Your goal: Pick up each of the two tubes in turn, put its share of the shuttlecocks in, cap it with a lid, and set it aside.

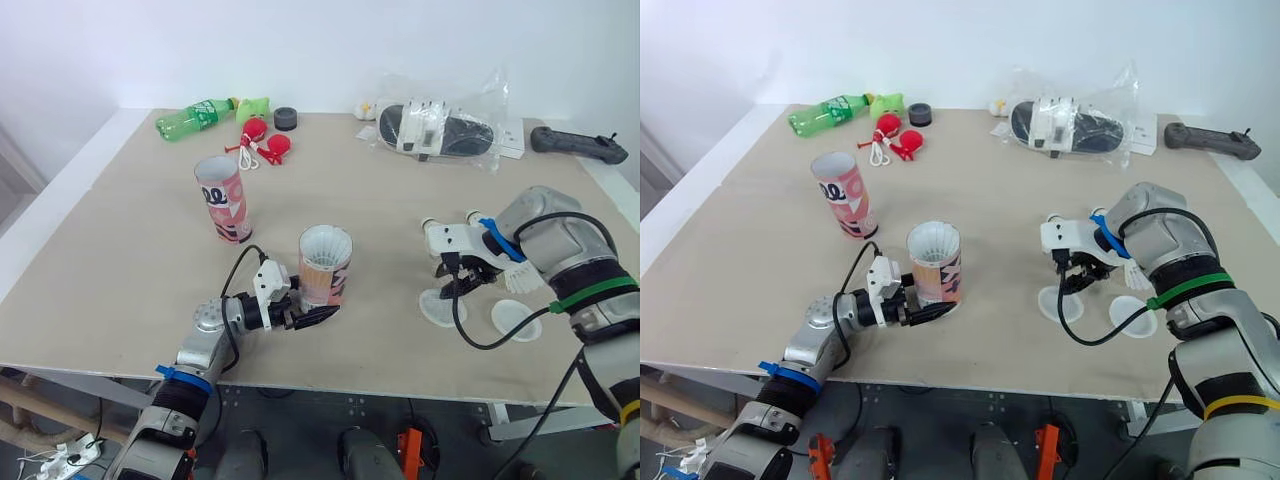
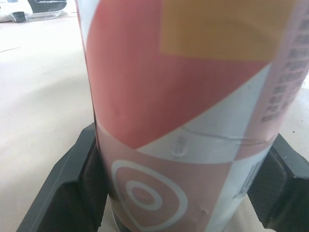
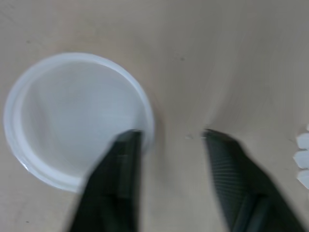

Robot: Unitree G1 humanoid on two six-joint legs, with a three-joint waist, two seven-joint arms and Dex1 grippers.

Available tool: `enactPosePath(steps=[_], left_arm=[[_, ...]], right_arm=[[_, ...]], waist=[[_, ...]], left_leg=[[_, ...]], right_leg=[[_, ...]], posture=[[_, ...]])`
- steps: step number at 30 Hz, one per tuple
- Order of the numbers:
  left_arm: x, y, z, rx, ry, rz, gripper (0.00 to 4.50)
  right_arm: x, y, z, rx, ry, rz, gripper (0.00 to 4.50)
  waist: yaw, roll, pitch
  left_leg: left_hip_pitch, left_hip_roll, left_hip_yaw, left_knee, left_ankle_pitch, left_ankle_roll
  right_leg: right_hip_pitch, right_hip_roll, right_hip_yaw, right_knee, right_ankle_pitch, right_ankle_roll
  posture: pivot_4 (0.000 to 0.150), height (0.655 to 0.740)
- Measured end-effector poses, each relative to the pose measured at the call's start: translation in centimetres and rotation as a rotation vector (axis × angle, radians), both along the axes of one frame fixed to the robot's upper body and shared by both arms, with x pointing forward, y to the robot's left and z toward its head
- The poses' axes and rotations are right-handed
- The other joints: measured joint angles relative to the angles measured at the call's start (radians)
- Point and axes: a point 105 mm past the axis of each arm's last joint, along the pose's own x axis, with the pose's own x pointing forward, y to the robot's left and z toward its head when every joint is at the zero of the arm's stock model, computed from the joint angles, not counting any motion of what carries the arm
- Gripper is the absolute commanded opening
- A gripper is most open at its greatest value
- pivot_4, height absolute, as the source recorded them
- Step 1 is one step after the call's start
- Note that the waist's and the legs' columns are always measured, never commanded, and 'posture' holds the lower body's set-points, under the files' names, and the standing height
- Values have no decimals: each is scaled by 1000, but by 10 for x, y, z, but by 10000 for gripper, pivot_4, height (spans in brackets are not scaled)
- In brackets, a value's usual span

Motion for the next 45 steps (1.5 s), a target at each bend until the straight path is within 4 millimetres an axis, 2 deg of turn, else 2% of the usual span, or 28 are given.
enactPosePath(steps=[2, 11, 18, 28, 30, 32, 34, 37, 45], left_arm=[[1, 1, -1, 1, 3, 5, 30931], [3, 0, -1, -1, -4, 13, 30931], [3, -2, -1, -4, -11, 10, 30931], [3, -2, -1, -3, -17, 10, 30931], [3, -2, -1, -3, -17, 13, 30931], [4, 0, -1, -8, -16, 18, 30931], [3, -2, -1, -9, -15, 13, 30931], [2, -3, -1, -6, -15, 1, 30931], [2, -3, -1, -6, -17, -1, 30931]], right_arm=[[0, 1, -1, 3, 8, 2, 618], [-1, 1, -1, 21, 16, -3, 618], [1, 5, 12, 63, -2, 3, 618], [1, 12, 20, 109, -9, 16, 618], [4, 22, 32, 144, -37, 38, 618], [13, 45, 72, 216, -136, 101, 618], [13, 69, 122, 293, -265, 184, 618], [4, 95, 165, 377, -369, 286, 618], [-9, 126, 171, 414, -364, 385, 618]], waist=[[-2, -1, -1], [-3, -1, -1], [1, 0, -1], [1, 2, -1], [0, 3, 0], [-3, 9, 1], [-3, 11, 1], [1, 11, 0], [2, 10, 0]], left_leg=[[1, 0, 0, 0, 0, 0], [2, 0, 0, 1, 1, -1], [2, 0, 0, 1, 1, -1], [1, 0, 0, 1, 1, -1], [1, 0, 0, 1, 1, -1], [-1, -1, 1, 1, 1, -2], [-1, 0, 0, -1, 1, -2], [-1, 0, -1, -2, 1, -2], [-3, 0, 0, -2, 1, -3]], right_leg=[[1, 0, 0, 0, 0, -2], [3, 0, 0, 0, -1, -5], [3, 0, 0, 0, -1, -4], [2, 0, 1, 0, -1, -4], [1, 0, 1, 0, -1, -5], [-3, 0, 3, 0, 1, -4], [-3, 0, 1, 0, 1, -3], [-3, 0, 0, 0, 0, -2], [-5, 0, 1, 0, -1, -2]], posture=[[1500, 7400], [1500, 7400], [1500, 7400], [1500, 7400], [1500, 7400], [1500, 7400], [1500, 7400], [1500, 7400], [1500, 7400]])
